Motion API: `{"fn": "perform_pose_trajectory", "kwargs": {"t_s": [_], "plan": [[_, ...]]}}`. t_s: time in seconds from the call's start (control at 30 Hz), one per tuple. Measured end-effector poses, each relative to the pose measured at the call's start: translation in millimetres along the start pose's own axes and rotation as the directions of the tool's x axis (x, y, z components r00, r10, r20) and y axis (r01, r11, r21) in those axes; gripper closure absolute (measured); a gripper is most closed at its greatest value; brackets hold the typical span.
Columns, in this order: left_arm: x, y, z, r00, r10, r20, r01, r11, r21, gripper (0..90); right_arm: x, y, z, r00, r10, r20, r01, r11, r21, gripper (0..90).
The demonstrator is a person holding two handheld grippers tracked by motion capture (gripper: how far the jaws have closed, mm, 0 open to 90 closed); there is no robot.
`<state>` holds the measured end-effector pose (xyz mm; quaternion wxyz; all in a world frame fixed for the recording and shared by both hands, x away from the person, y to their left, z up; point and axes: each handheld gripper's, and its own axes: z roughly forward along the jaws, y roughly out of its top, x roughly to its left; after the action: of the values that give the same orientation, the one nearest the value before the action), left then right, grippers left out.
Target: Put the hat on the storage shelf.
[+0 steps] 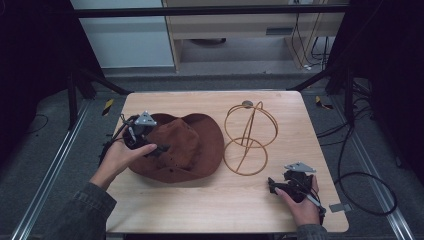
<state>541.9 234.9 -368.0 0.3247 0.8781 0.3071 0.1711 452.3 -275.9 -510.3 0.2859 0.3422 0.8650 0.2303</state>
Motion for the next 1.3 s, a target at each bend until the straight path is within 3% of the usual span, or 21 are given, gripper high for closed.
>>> {"fn": "perform_pose_trajectory", "kwargs": {"t_s": [0.27, 0.6, 0.9, 1.07, 1.3], "plan": [[2.1, 14.8, 12.0, 1.0, 0.004, 0.003, -0.004, 0.9991, 0.042, 4.8, 0.0, 0.0, 0.0, 1.0, 0.0, 0.0, 0.0, 1.0, 0.0, 0.6], [7.8, 27.2, 22.9, 0.9996, 0.001, -0.027, 0.001, 0.9968, 0.081, 4.8, 0.1, -0.1, 0.0, 1.0, 0.001, -0.003, -0.001, 1.0, -0.002, 0.6], [10.0, 26.8, 33.3, 0.9996, -0.018, -0.021, 0.02, 0.9949, 0.099, 4.5, 0.1, -0.1, 0.0, 1.0, 0.002, -0.003, -0.002, 1.0, -0.002, 0.6], [7.5, 27.9, 40.3, 0.9999, -0.002, -0.017, 0.004, 0.9937, 0.112, 4.8, 0.1, -0.1, 0.0, 1.0, 0.001, -0.003, -0.001, 1.0, -0.002, 0.5], [11.1, 24.2, 55.9, 0.9999, -0.009, -0.008, 0.01, 0.9919, 0.127, 4.9, 0.1, -0.1, 0.0, 1.0, 0.001, -0.003, -0.001, 1.0, -0.002, 0.5]]}}
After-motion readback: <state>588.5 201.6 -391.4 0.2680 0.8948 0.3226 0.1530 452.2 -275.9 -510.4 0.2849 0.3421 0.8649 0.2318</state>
